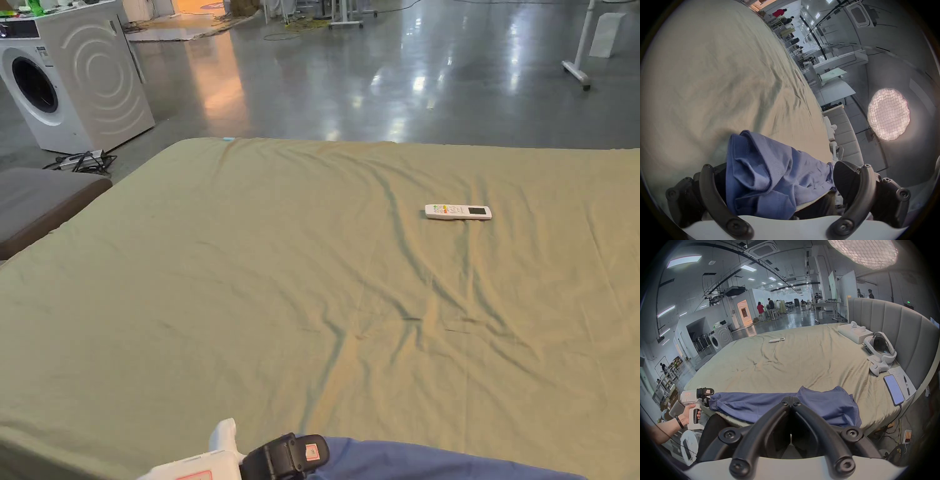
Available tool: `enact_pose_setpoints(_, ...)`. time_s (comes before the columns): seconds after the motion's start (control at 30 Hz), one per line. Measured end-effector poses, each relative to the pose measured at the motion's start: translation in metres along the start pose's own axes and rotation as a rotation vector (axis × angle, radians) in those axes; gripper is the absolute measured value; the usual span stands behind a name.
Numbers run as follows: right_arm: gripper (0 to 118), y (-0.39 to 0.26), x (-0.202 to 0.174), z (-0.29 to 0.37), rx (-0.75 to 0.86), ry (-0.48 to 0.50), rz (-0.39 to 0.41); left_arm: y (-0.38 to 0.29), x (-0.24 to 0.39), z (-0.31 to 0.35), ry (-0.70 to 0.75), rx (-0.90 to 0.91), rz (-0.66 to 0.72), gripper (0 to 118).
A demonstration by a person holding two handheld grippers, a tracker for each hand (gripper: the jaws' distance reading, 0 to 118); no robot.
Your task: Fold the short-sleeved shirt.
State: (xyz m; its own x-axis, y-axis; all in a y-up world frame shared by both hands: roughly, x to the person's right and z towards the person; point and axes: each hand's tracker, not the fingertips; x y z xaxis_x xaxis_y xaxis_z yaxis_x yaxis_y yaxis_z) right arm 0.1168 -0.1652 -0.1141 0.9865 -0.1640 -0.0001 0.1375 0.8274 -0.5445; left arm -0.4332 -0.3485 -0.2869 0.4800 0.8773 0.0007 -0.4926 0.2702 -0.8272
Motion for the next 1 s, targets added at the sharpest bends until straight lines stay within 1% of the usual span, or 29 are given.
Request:
enact_pose_setpoints(0.03,0,0.000,0.000,0.000,-0.001,0.004,-0.003,0.003,-0.002,0.002,-0.010,-0.001,0.047,64)
enact_pose_setpoints(0.07,0,-0.001,0.000,0.000,-0.003,0.011,-0.007,0.005,-0.004,0.004,-0.021,-0.006,0.064,8)
enact_pose_setpoints(0.1,0,-0.002,0.001,0.000,-0.006,0.017,-0.008,0.006,0.001,0.009,0.005,0.010,0.055,8)
enact_pose_setpoints(0.13,0,-0.003,0.000,0.000,-0.009,0.015,-0.009,0.006,0.003,0.009,0.112,0.026,0.036,8)
enact_pose_setpoints(0.17,0,-0.004,0.000,0.000,-0.010,0.012,-0.009,0.005,0.003,0.008,0.151,0.025,0.029,8)
enact_pose_setpoints(0.2,0,-0.005,0.001,0.000,-0.013,0.011,-0.010,0.005,-0.003,0.004,0.057,-0.041,0.058,8)
enact_pose_setpoints(0.23,0,-0.007,0.002,0.001,-0.016,0.011,-0.014,0.004,-0.005,0.005,0.064,-0.015,0.077,8)
enact_pose_setpoints(0.33,0,-0.010,0.005,0.004,-0.025,0.003,-0.026,0.003,0.000,0.005,0.097,0.023,0.076,8)
enact_pose_setpoints(0.4,0,-0.012,0.008,0.004,-0.032,0.003,-0.031,0.003,0.004,0.007,0.081,0.040,0.101,8)
enact_pose_setpoints(0.43,0,-0.012,0.009,0.005,-0.034,-0.001,-0.030,0.004,0.009,0.012,0.096,0.090,0.084,8)
enact_pose_setpoints(0.47,0,-0.013,0.010,0.006,-0.034,-0.009,-0.027,0.007,0.010,0.017,0.070,0.075,0.090,8)
enact_pose_setpoints(0.5,0,-0.013,0.012,0.008,-0.030,-0.019,-0.026,0.013,0.007,0.025,0.083,0.131,0.090,8)
enact_pose_setpoints(0.53,0,-0.014,0.015,0.010,-0.027,-0.022,-0.030,0.020,0.003,0.030,0.081,0.114,0.104,8)
enact_pose_setpoints(0.57,0,-0.014,0.018,0.010,-0.027,-0.022,-0.038,0.023,0.007,0.037,0.079,0.137,0.090,8)
enact_pose_setpoints(0.6,0,-0.015,0.021,0.011,-0.024,-0.022,-0.047,0.029,0.013,0.046,0.121,0.160,0.030,8)
enact_pose_setpoints(0.63,0,-0.016,0.024,0.011,-0.022,-0.025,-0.053,0.033,0.021,0.051,0.157,0.160,0.011,8)
enact_pose_setpoints(0.67,0,-0.017,0.027,0.011,-0.024,-0.031,-0.061,0.036,0.024,0.058,0.169,0.189,0.019,8)
enact_pose_setpoints(0.7,0,-0.019,0.030,0.011,-0.026,-0.034,-0.071,0.043,0.028,0.064,0.154,0.170,0.037,8)
enact_pose_setpoints(0.77,0,-0.024,0.037,0.011,-0.024,-0.037,-0.089,0.045,0.043,0.064,0.162,0.154,-0.001,8)
enact_pose_setpoints(0.8,0,-0.026,0.039,0.011,-0.026,-0.036,-0.103,0.043,0.058,0.056,0.156,0.111,-0.048,8)
enact_pose_setpoints(0.83,0,-0.028,0.042,0.010,-0.026,-0.035,-0.114,0.036,0.076,0.046,0.151,0.119,-0.094,8)
enact_pose_setpoints(0.93,0,-0.032,0.047,0.011,-0.022,-0.031,-0.153,0.009,0.114,-0.007,0.064,0.030,-0.145,8)
enact_pose_setpoints(1.0,0,-0.033,0.048,0.015,-0.012,-0.037,-0.156,-0.012,0.137,-0.049,0.038,-0.030,-0.186,8)
